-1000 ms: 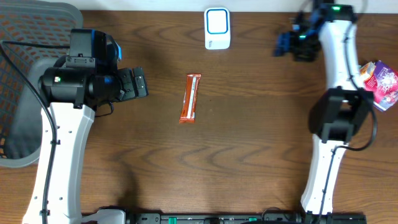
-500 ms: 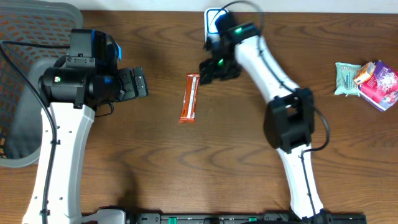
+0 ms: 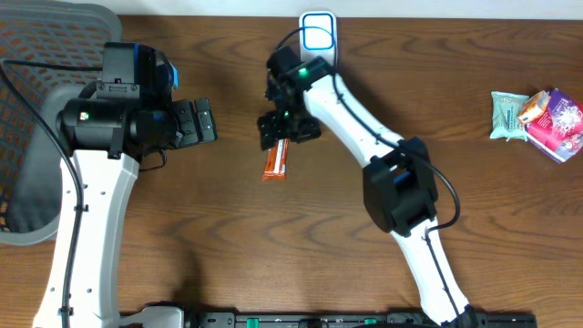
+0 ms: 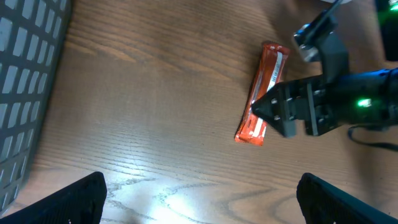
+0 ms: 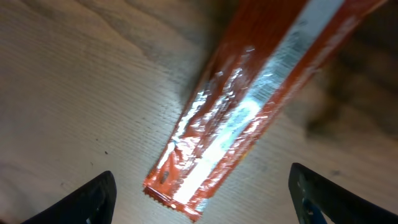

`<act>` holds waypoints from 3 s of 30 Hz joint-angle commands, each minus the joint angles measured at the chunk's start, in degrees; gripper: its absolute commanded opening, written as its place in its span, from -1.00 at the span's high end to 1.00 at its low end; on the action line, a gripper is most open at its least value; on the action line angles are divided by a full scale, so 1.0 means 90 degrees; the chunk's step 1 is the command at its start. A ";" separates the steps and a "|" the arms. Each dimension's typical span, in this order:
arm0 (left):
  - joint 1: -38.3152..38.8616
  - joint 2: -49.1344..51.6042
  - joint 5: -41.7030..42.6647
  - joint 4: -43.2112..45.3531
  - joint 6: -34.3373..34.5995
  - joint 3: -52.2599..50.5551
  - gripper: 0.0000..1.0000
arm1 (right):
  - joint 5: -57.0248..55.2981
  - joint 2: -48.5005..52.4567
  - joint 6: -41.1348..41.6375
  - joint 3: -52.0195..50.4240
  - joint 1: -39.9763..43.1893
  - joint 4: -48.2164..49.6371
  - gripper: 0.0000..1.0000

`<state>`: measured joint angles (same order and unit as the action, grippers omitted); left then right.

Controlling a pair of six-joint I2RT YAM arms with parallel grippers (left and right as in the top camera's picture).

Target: Scan the item barcode

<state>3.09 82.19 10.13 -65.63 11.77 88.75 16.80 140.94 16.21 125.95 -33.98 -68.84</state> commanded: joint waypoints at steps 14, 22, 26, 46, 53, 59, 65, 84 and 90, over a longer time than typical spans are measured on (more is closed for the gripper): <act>-0.0022 0.0022 -0.0039 -0.0015 -0.0015 0.0034 -0.96 | -0.2931 -0.0226 0.2297 -0.0027 -0.0962 0.0367 -0.18; -0.0019 0.0022 -0.0039 -0.0015 -0.0015 0.0034 -0.96 | -0.3526 -0.0226 0.2722 -0.0738 -0.1222 0.0916 -0.14; -0.0022 0.0022 -0.0039 -0.0015 -0.0015 0.0034 -0.96 | -0.3580 -0.0226 0.2720 -0.1234 -0.1209 0.1316 -0.11; -0.0022 0.0022 -0.0039 -0.0015 -0.0015 0.0034 -0.96 | -0.0168 -0.0838 0.0877 -0.1277 0.0051 0.0903 0.87; -0.0019 0.0022 -0.0039 -0.0015 -0.0015 0.0034 -0.96 | 0.2509 -0.0780 -0.0481 -0.1525 0.1015 0.0784 0.98; -0.0022 0.0022 -0.0039 -0.0015 -0.0017 0.0034 -0.96 | 0.3606 -0.0777 -0.0500 -0.2827 0.1625 0.1294 0.91; -0.0019 0.0022 -0.0039 -0.0015 -0.0015 0.0034 -0.96 | 0.4265 -0.0777 -0.0512 -0.3677 0.2441 0.1761 0.24; -0.0022 0.0019 -0.0039 -0.0015 -0.0015 0.0034 -0.96 | 0.0299 -0.2888 -0.0257 -0.3650 0.1938 0.1396 -0.30; -0.0022 0.0022 -0.0039 -0.0015 -0.0015 0.0034 -0.96 | -0.1688 -0.2718 0.0444 -0.3665 0.0736 0.1608 -0.56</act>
<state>3.09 82.19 10.13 -65.63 11.77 88.75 15.31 115.02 16.51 93.25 -23.75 -54.98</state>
